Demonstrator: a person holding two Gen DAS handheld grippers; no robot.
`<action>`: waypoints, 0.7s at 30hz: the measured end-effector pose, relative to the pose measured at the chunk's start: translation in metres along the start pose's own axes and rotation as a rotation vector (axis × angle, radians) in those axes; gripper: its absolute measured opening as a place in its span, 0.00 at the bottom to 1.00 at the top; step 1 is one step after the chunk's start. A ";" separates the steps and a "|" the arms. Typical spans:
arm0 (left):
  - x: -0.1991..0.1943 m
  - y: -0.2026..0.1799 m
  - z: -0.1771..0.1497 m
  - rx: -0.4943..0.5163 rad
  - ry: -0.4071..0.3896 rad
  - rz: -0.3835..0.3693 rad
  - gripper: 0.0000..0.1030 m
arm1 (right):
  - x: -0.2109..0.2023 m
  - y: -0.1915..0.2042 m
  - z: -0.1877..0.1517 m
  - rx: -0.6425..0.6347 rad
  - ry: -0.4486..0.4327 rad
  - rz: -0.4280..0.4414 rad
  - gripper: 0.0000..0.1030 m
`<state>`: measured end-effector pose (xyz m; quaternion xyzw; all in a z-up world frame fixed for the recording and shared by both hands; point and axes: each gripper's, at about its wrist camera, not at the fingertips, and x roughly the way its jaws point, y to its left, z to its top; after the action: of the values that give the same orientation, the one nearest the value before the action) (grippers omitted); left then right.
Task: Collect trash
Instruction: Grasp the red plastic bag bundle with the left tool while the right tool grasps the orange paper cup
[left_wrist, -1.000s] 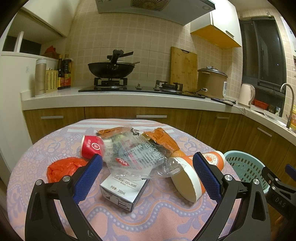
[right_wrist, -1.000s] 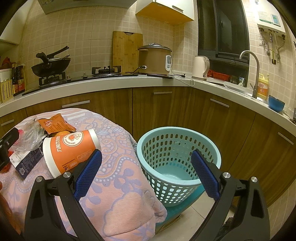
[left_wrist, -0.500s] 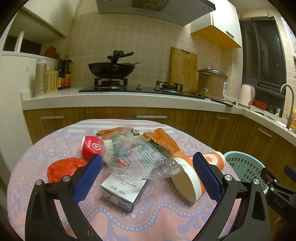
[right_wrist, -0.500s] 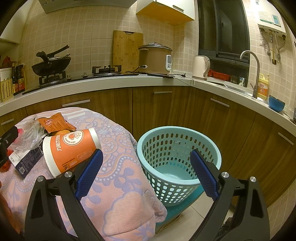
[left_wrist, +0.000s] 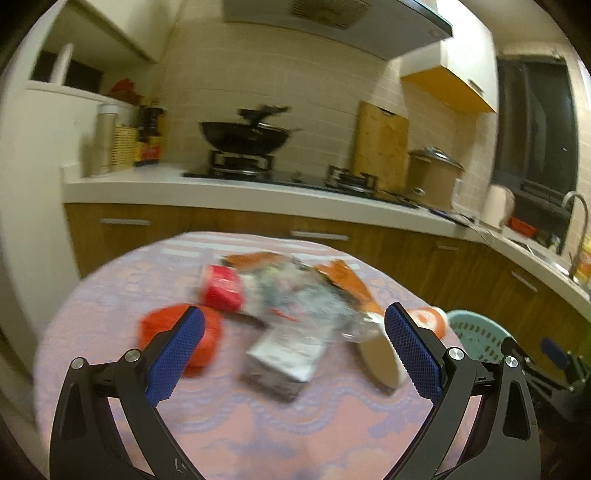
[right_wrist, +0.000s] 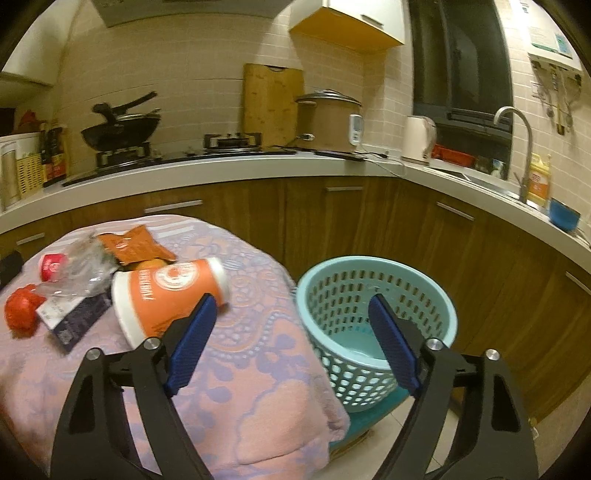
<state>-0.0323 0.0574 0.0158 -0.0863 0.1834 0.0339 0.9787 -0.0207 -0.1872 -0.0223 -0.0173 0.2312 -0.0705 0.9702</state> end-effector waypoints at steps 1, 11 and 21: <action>-0.006 0.012 0.004 -0.010 0.001 0.027 0.92 | 0.000 0.006 0.000 -0.021 0.000 0.012 0.68; 0.028 0.111 0.007 -0.091 0.249 0.062 0.92 | 0.012 0.066 0.004 -0.086 0.036 0.194 0.60; 0.098 0.119 -0.004 -0.191 0.399 -0.088 0.92 | 0.046 0.092 0.002 -0.062 0.220 0.283 0.60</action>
<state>0.0453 0.1768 -0.0425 -0.1914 0.3654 -0.0094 0.9109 0.0328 -0.1033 -0.0468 -0.0068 0.3380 0.0723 0.9383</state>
